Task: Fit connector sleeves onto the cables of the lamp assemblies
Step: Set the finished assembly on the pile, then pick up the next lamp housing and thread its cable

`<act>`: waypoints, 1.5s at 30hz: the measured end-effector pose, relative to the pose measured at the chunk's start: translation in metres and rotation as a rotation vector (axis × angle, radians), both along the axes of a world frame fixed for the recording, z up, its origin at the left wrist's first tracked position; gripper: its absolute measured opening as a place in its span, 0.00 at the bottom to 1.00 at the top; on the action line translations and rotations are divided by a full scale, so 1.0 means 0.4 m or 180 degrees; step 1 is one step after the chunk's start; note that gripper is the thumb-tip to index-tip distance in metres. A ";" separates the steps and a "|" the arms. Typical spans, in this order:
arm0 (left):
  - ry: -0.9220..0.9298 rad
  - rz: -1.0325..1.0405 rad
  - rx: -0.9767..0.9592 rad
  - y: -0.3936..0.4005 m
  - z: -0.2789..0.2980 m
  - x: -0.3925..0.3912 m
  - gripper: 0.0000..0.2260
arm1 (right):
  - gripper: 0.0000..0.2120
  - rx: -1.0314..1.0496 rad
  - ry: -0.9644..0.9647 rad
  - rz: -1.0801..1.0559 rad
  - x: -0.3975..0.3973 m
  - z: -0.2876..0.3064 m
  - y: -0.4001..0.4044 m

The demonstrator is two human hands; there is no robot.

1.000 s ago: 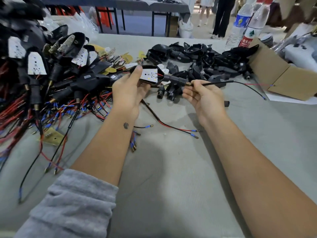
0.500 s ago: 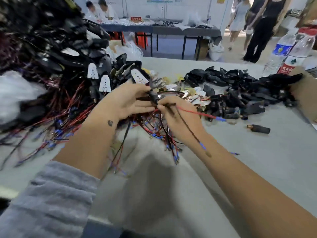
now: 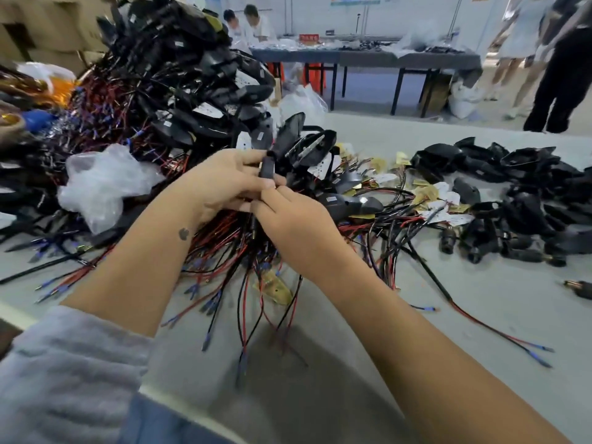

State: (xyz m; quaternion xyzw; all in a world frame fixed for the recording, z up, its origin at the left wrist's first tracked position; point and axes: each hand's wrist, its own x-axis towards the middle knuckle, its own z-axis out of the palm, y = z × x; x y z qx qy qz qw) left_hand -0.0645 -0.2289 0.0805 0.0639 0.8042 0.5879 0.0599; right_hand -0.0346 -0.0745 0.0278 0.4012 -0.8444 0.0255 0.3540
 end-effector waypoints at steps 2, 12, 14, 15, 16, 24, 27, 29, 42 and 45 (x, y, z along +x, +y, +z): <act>0.0259 0.0181 -0.0219 0.006 0.000 -0.020 0.14 | 0.18 0.0138 -0.0189 -0.0142 -0.017 -0.002 -0.006; 0.1637 0.1502 -0.2840 0.033 -0.041 -0.109 0.17 | 0.12 0.0093 -0.1065 -0.0230 -0.034 -0.021 0.091; 0.1716 0.1554 -0.3350 0.028 -0.046 -0.117 0.19 | 0.13 0.0004 -0.1243 -0.0273 -0.030 -0.022 0.127; 0.1659 0.1568 -0.3525 0.026 -0.050 -0.119 0.19 | 0.14 -0.0033 -0.1305 -0.0313 -0.026 -0.023 0.145; 0.1554 0.1598 -0.3672 0.024 -0.056 -0.120 0.20 | 0.14 -0.0066 -0.1336 -0.0363 -0.020 -0.025 0.162; 0.2194 0.2284 -0.2982 0.156 -0.080 -0.060 0.30 | 0.12 -0.0546 -0.1336 -0.1023 0.004 -0.056 0.289; 0.2465 0.2095 -0.2727 0.254 -0.083 -0.034 0.27 | 0.10 -0.1040 -0.1338 -0.1734 -0.005 -0.071 0.335; 0.2448 0.1633 -0.2490 0.331 -0.103 -0.019 0.19 | 0.09 -0.1344 -0.1616 -0.2151 -0.015 -0.079 0.363; 0.0700 0.0459 -0.0135 0.536 -0.249 -0.003 0.11 | 0.06 -0.3216 -0.2335 -0.1742 -0.012 -0.116 0.404; 0.0620 0.0422 0.0176 0.525 -0.245 -0.010 0.13 | 0.06 -0.3385 -0.2209 -0.1384 -0.009 -0.115 0.392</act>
